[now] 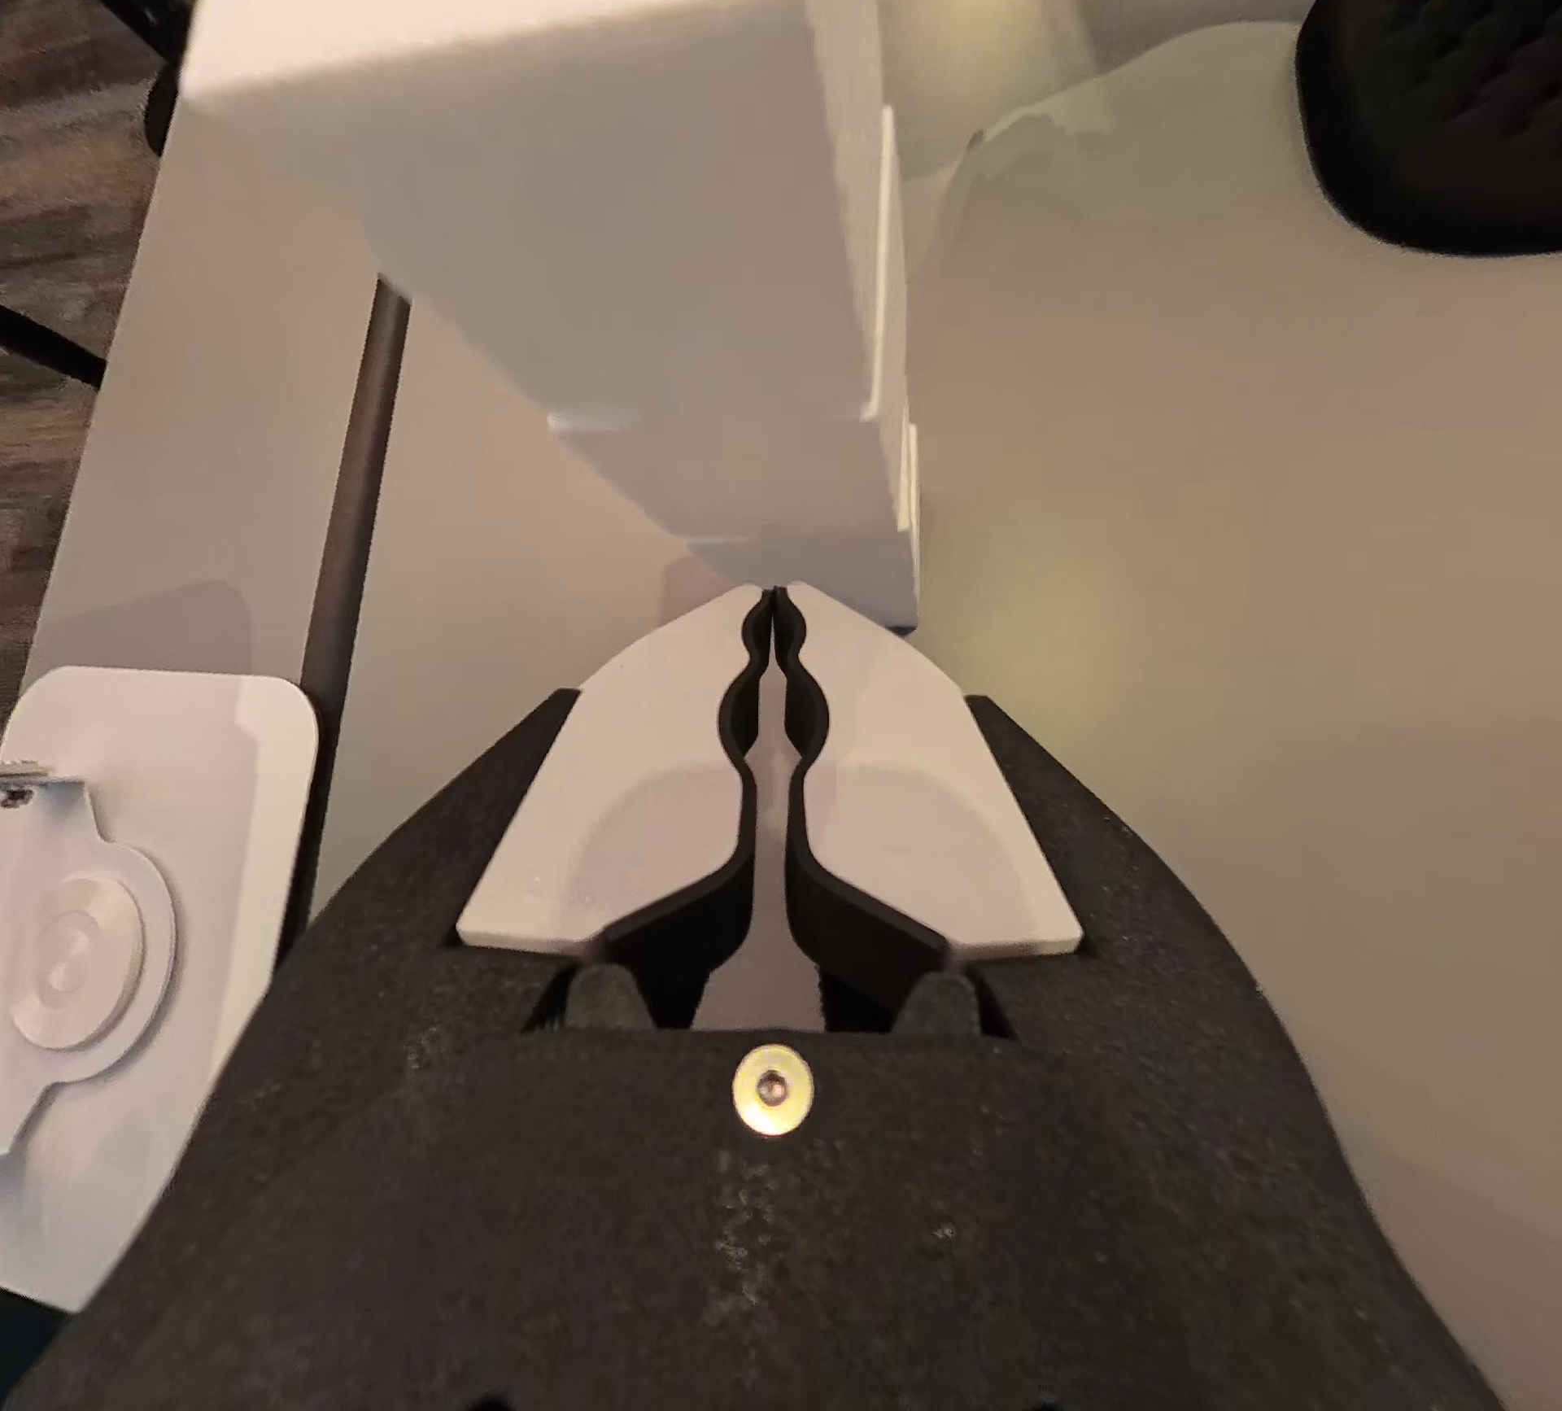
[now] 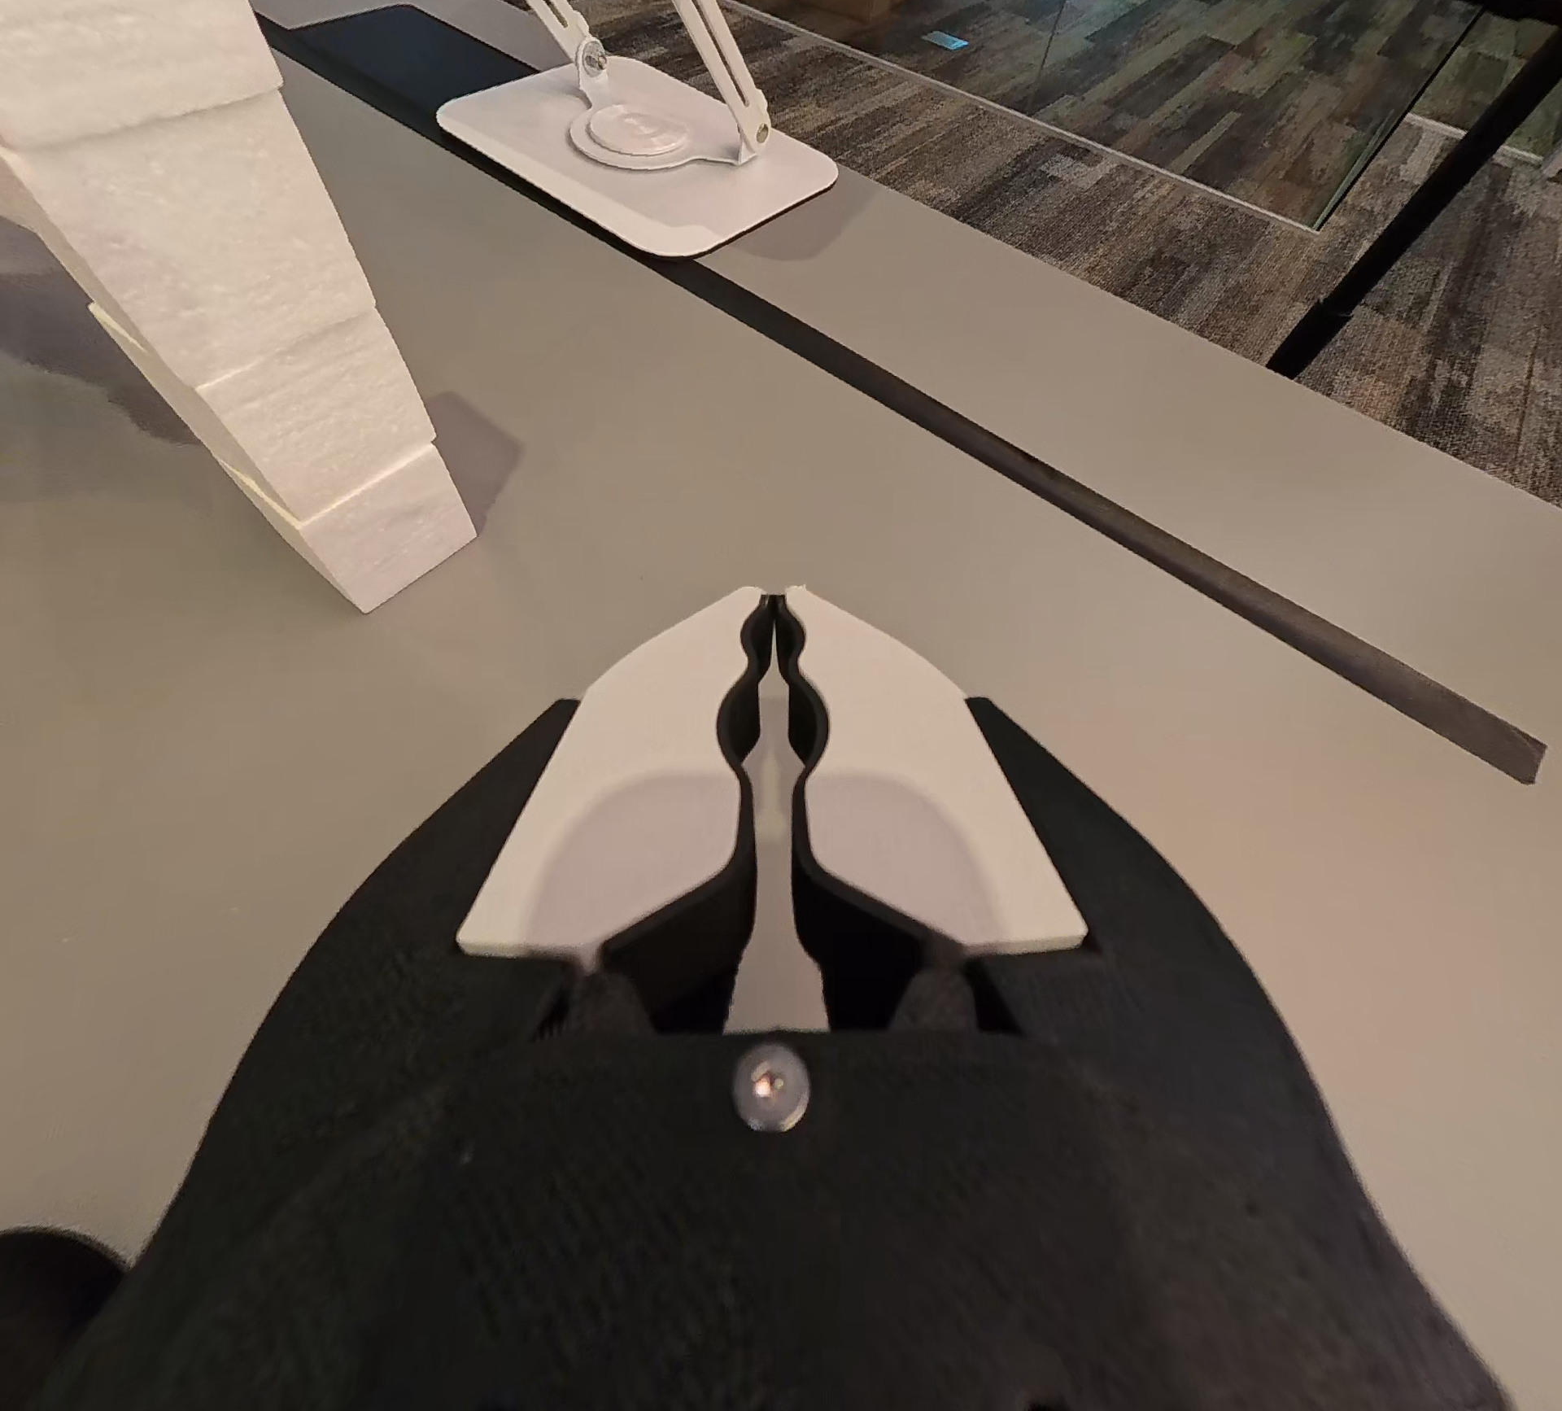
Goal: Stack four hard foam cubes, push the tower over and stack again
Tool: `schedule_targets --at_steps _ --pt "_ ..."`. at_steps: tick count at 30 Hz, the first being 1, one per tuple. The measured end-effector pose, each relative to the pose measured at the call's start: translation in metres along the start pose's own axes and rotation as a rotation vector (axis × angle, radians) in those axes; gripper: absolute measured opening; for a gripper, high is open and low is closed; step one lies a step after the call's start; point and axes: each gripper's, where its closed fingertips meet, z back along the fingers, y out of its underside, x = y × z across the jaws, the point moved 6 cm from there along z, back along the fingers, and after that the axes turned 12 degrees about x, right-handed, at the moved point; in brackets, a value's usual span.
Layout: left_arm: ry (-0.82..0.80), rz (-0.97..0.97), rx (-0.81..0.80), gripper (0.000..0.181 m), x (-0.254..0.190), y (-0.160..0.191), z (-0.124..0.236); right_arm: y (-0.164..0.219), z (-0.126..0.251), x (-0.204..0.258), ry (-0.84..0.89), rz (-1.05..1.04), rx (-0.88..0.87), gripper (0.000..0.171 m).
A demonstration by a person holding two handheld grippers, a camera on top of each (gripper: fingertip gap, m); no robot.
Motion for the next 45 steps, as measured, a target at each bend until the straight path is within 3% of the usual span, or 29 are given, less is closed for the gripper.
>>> schedule_targets --at_steps 8,14,18,23,28,32,45 --pt "-0.065 -0.014 -0.157 0.0 -0.008 -0.034 -0.003 0.002 0.007 -0.005 0.028 0.006 0.012 0.001" --pt "-0.074 0.007 -0.183 0.003 -0.007 -0.036 0.001 0.023 0.052 -0.043 0.245 -0.036 0.064 0.002" --pt "-0.033 0.094 -0.206 0.034 -0.001 -0.032 -0.005 0.045 0.085 -0.069 0.364 -0.141 0.061 0.015" --pt "0.023 0.203 -0.269 0.066 0.001 -0.038 -0.028 0.066 0.099 -0.079 0.361 -0.225 0.05 0.037" --pt "0.146 0.345 -0.273 0.086 -0.009 -0.05 -0.053 0.068 0.089 -0.079 0.352 -0.222 0.069 0.059" --pt "0.096 0.378 -0.251 0.093 -0.014 -0.055 -0.066 0.069 0.064 -0.072 0.332 -0.145 0.117 0.075" --pt "-0.045 0.386 -0.155 0.08 -0.019 -0.051 -0.095 0.087 0.021 -0.076 0.272 -0.146 0.169 0.076"
